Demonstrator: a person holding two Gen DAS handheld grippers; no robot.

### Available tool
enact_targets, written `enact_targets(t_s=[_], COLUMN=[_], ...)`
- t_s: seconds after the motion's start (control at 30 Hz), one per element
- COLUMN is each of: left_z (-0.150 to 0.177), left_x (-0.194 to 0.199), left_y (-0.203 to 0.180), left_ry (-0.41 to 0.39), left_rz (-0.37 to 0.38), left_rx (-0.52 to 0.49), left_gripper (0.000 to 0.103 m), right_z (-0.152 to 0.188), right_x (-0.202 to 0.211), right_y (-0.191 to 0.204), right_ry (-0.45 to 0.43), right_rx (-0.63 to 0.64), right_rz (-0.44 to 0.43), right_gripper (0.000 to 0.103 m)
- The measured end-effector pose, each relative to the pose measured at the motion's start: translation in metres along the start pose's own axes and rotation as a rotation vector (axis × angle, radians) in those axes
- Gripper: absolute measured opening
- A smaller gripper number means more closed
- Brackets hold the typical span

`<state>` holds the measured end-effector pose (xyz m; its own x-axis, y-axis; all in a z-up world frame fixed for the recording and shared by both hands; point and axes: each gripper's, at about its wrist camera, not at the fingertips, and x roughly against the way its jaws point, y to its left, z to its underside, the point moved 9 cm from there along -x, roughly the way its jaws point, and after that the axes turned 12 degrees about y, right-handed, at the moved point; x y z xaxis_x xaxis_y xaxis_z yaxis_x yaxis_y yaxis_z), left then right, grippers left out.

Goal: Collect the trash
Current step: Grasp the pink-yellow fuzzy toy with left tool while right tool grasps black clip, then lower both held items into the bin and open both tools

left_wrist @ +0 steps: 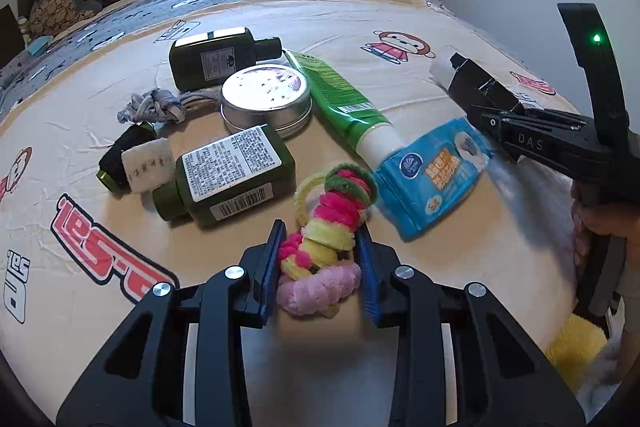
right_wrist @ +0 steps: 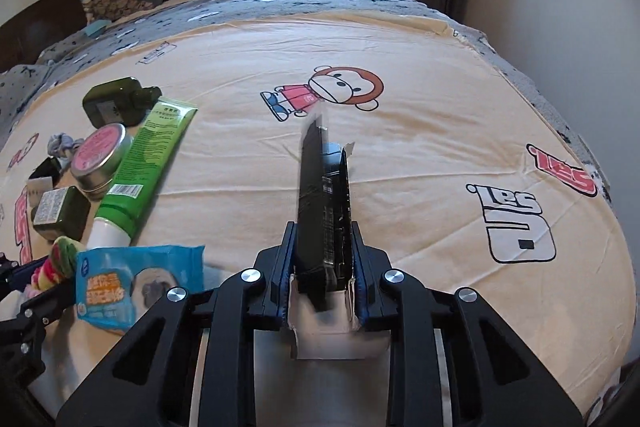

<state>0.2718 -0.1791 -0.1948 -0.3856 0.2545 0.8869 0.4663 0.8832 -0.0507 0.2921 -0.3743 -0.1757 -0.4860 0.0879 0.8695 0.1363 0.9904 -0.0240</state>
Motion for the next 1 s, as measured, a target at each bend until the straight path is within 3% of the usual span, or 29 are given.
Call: enact_targets(t_s=[0.27,0.53,0.8,1.0], left_z=[0.028,0.081,0.154,0.204], left_x=[0.051,0.1,0.111,0.088], left_y=[0.011,0.018,0.008,0.004], left_ry=[-0.086,-0.143,-0.115,-0.011], left_rz=[-0.034,-0.084,-0.06,-0.056], left_rx=[-0.002,0.028,0.029,0.021], left_gripper=[0.031,0.032,0.032,0.032], right_z=[0.02,0.082,0.154,0.201], right_x=[0.072,0.13,0.137,0.123], right_y=[0.022,0.074,0.114,0.125], right_ry=[-0.135,-0.202,-0.151,-0.068], right_rx=[0.075,0.153,0.216,0.24], right_rz=[-0.033,-0.162,-0.241,-0.254], right_gripper=[0.025,0.025,0.026,0.026])
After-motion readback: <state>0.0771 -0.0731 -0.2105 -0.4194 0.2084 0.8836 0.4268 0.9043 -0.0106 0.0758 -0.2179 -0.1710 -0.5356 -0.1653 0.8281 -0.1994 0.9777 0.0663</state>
